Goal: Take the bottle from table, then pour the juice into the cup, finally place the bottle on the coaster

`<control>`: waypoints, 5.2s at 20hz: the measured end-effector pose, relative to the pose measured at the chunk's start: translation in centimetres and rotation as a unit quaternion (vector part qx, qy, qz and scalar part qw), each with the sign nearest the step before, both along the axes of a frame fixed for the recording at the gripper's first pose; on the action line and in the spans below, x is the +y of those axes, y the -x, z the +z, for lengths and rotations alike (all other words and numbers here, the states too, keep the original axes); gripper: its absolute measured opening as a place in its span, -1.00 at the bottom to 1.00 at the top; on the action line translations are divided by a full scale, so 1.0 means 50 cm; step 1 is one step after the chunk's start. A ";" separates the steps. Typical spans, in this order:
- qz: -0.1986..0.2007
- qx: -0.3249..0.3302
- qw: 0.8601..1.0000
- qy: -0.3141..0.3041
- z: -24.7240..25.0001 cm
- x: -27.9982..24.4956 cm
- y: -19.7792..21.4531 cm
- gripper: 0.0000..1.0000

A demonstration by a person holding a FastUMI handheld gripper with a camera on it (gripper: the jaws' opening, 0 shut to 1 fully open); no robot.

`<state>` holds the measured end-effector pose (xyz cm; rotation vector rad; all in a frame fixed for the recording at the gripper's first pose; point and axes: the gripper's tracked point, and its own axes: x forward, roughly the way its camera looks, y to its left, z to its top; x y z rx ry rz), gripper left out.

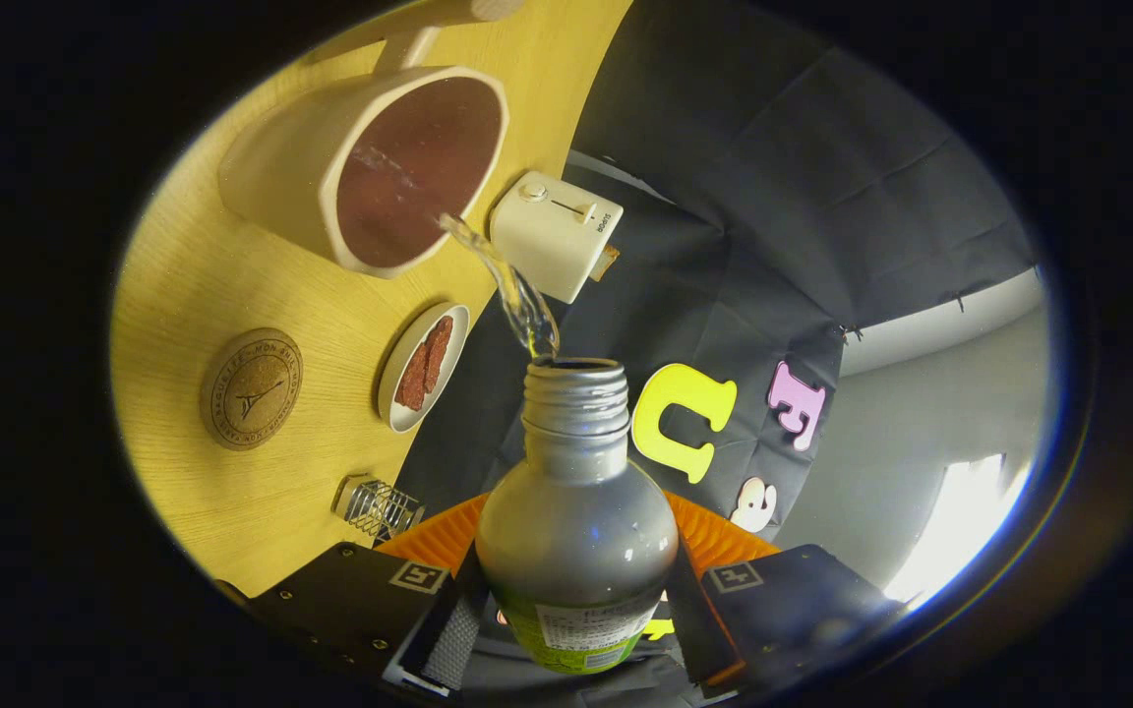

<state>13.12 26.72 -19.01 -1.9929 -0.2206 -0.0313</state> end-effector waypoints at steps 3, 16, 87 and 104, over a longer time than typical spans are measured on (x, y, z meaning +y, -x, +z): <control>-0.001 -0.001 1.000 0.009 0.001 -0.001 -0.004 0.60; -0.005 0.004 0.997 0.073 0.006 0.006 -0.003 0.60; -0.069 0.167 0.924 -0.338 -0.069 -0.054 0.015 0.61; -0.018 0.228 0.717 -0.659 -0.064 -0.022 0.020 0.61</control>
